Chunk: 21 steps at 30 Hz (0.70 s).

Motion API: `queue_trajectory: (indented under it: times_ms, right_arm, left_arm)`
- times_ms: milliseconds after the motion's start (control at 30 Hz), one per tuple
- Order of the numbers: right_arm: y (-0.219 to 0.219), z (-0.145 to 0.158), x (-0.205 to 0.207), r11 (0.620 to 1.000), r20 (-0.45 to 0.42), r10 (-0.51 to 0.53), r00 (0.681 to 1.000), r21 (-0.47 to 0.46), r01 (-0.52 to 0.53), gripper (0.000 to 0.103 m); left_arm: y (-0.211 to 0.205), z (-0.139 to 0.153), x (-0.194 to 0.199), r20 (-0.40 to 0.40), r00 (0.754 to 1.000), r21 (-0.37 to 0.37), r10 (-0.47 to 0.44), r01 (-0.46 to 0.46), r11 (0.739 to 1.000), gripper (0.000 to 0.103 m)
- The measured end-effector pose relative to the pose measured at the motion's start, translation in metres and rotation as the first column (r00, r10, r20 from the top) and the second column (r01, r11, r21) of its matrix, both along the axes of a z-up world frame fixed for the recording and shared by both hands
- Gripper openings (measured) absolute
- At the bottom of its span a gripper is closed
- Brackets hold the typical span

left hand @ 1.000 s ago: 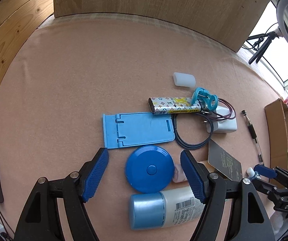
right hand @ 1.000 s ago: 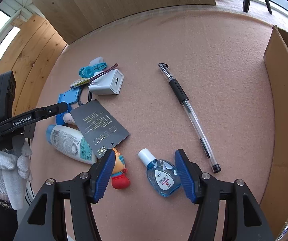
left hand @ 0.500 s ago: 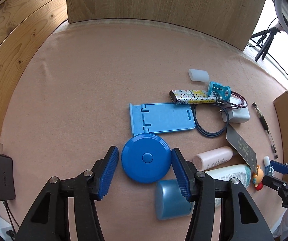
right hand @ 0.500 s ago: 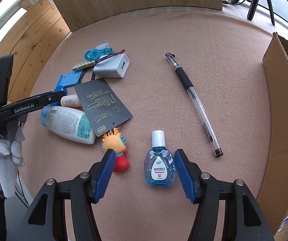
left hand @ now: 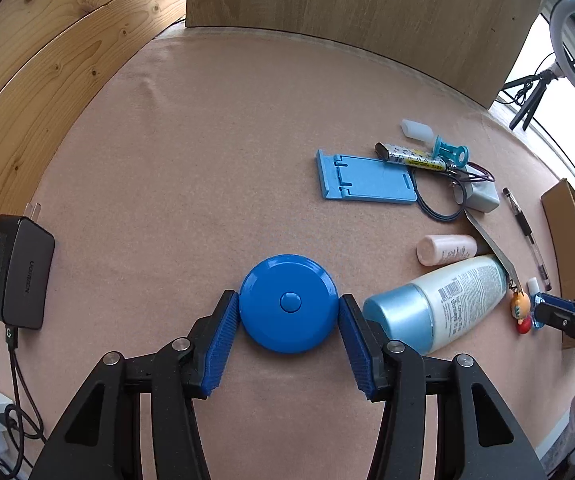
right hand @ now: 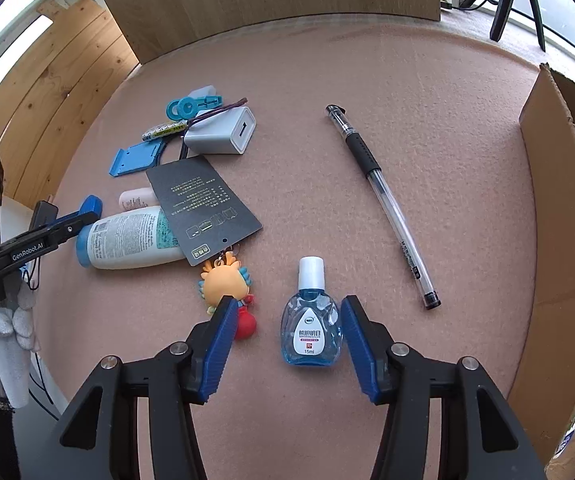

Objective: Organize objects
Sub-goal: 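Move the right tool to the blue eye-drop bottle while the left tool approaches the blue tape measure, then grasp the eye-drop bottle with the right gripper while the left gripper grasps the tape measure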

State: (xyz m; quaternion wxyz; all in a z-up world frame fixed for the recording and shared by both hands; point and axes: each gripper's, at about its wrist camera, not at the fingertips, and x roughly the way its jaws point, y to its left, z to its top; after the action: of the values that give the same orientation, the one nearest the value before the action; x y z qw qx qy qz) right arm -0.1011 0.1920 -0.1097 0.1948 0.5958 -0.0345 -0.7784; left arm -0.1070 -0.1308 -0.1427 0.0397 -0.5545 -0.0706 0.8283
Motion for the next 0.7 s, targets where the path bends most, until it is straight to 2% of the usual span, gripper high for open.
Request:
queue_trajectory:
  times_ms: [133, 233, 467, 600, 700]
  right_arm:
    - [0.014, -0.001, -0.001, 0.995, 0.026, -0.057, 0.998, -0.075, 0.058, 0.049]
    - [0.017, -0.001, -0.001, 0.995, 0.025, -0.065, 0.998, -0.079, 0.067, 0.049]
    - [0.008, -0.002, 0.001, 1.0, -0.008, -0.029, 1.0, 0.004, 0.029, 0.049]
    - [-0.002, -0.001, 0.003, 0.997, -0.038, 0.013, 0.999, 0.074, -0.01, 0.049]
    - [-0.003, -0.001, 0.004, 0.996, -0.048, 0.019, 0.999, 0.089, -0.014, 0.048]
  left_arm:
    - [0.0, 0.002, 0.023, 0.002, 1.0, -0.003, -0.001, 0.001, 1.0, 0.054]
    - [0.005, 0.002, 0.043, 0.001, 1.0, 0.016, -0.011, 0.011, 1.0, 0.054]
    - [0.044, 0.004, 0.076, 0.002, 0.995, 0.017, -0.101, 0.101, 0.995, 0.054]
    - [0.069, 0.005, 0.08, -0.001, 0.99, 0.024, -0.144, 0.144, 0.989, 0.054]
    - [0.09, 0.006, 0.083, 0.001, 0.983, 0.039, -0.184, 0.184, 0.982, 0.054]
